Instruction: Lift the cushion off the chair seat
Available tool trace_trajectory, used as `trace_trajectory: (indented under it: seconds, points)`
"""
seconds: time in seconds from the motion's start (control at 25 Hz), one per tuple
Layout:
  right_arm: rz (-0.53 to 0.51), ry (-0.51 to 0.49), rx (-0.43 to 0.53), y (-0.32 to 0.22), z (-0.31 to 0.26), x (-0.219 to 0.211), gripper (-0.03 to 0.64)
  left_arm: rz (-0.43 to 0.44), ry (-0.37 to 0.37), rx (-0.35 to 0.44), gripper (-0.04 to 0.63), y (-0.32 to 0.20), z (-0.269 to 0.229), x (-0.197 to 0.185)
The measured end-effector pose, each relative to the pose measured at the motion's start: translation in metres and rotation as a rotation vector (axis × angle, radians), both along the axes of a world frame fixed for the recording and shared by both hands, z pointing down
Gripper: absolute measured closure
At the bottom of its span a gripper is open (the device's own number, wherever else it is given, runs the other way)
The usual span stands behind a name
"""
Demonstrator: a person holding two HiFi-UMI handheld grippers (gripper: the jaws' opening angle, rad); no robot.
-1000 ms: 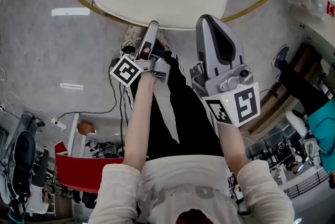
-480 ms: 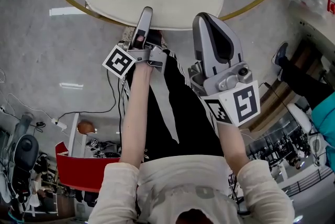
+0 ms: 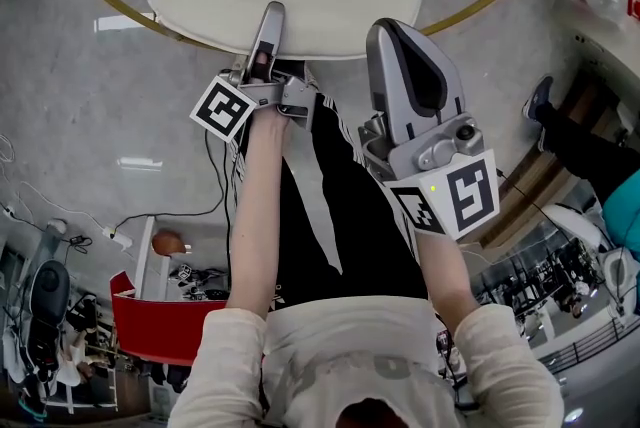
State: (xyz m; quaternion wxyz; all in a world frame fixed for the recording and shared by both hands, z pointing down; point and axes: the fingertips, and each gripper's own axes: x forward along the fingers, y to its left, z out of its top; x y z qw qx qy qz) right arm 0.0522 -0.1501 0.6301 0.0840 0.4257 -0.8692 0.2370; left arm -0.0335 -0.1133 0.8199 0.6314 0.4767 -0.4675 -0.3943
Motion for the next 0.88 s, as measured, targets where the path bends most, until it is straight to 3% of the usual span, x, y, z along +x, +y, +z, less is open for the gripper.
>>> trace_trajectory:
  seconds: [0.48,0.88]
  points:
    - [0.014,-0.002,-0.005,0.003,0.002,-0.004,0.600,-0.023,0.009,0.020,0.541,0.004,-0.006,-0.012]
    - [0.010,-0.023,0.029,0.001,-0.019,-0.012,0.600,-0.050,0.039,0.065,0.551,0.000,-0.041,-0.011]
